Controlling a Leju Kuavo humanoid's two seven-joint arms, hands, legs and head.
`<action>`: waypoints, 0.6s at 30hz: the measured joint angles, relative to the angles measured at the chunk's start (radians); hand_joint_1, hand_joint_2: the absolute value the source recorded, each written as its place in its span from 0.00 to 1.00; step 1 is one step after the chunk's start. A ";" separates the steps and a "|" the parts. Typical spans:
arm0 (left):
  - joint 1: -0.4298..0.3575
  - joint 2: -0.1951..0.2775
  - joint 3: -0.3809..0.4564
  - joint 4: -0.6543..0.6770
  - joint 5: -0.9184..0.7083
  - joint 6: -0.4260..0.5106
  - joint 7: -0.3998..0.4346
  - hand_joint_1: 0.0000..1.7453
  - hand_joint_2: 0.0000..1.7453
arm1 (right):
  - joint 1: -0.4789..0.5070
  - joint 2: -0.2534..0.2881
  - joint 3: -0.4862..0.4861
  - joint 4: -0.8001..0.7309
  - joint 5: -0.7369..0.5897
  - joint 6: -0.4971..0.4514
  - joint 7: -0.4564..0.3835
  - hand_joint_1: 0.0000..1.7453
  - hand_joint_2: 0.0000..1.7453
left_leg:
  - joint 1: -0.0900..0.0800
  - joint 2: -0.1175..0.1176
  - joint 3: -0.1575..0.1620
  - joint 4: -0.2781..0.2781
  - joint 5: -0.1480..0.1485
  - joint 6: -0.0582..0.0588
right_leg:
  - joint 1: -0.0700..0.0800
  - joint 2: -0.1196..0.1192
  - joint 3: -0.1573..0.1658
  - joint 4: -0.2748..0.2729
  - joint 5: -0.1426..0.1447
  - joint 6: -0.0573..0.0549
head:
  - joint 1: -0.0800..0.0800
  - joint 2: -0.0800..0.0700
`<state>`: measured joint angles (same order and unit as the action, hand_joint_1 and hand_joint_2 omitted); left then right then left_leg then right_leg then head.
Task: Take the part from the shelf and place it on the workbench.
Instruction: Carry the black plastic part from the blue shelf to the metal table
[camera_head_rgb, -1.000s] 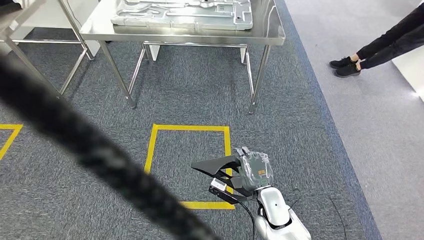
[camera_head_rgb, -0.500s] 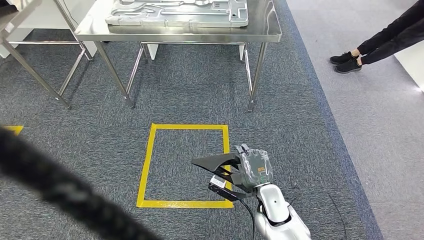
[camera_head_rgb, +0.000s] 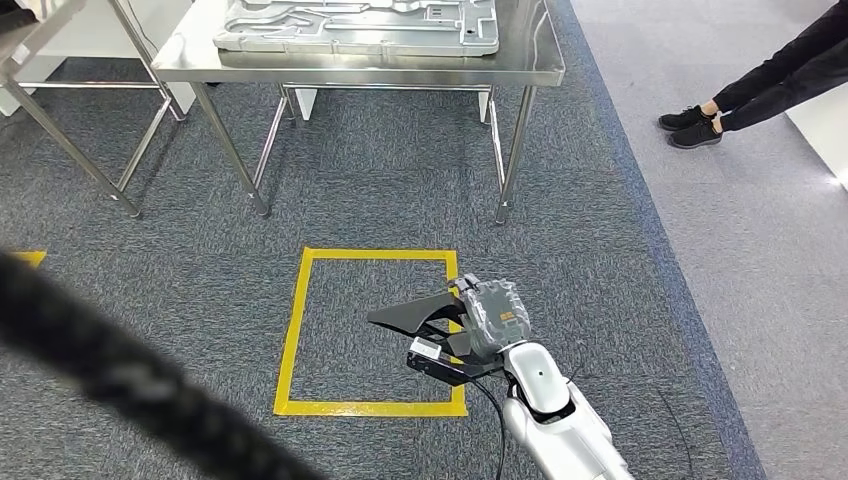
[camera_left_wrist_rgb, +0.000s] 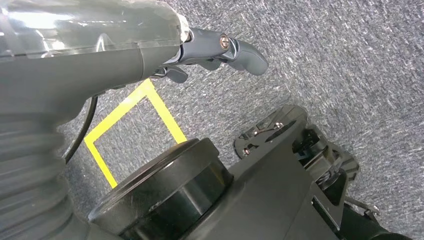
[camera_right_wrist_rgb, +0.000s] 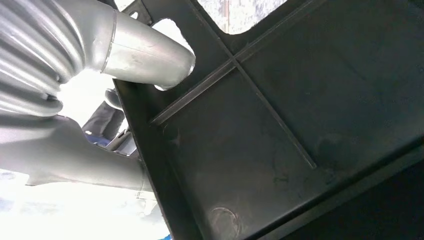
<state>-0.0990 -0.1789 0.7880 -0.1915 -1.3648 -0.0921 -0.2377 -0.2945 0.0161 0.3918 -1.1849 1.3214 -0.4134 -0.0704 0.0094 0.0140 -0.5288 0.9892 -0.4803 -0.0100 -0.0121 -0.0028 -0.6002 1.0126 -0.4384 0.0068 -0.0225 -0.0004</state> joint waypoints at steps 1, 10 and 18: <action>0.000 0.001 0.000 0.000 0.000 0.000 0.000 0.00 1.00 | -0.010 -0.002 0.006 0.006 -0.003 0.010 -0.003 1.00 1.00 | 0.000 0.000 0.000 0.000 0.000 0.000 | 0.000 0.000 0.000 0.000 0.000 0.000 | 0.000 0.000; -0.009 0.005 0.000 0.000 -0.003 -0.002 0.017 0.00 1.00 | -0.425 -0.064 0.098 0.136 0.013 0.241 -0.099 1.00 1.00 | 0.000 0.003 -0.007 0.004 0.005 0.000 | -0.001 0.003 -0.007 0.001 0.009 0.002 | 0.000 0.000; -0.013 0.007 -0.003 0.000 -0.001 0.000 0.024 0.00 1.00 | -0.740 -0.075 0.205 0.273 0.053 0.362 -0.109 1.00 1.00 | 0.000 0.003 -0.015 0.007 0.008 0.000 | -0.002 0.003 -0.014 0.004 0.012 0.002 | 0.000 0.000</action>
<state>-0.1124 -0.1719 0.7853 -0.1915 -1.3657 -0.0918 -0.2134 -1.0347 -0.0587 0.5967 -0.9115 1.3740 -0.0516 -0.1796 0.0093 0.0174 -0.5440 0.9957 -0.4721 -0.0099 -0.0140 -0.0001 -0.6144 1.0163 -0.4260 0.0089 -0.0225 -0.0004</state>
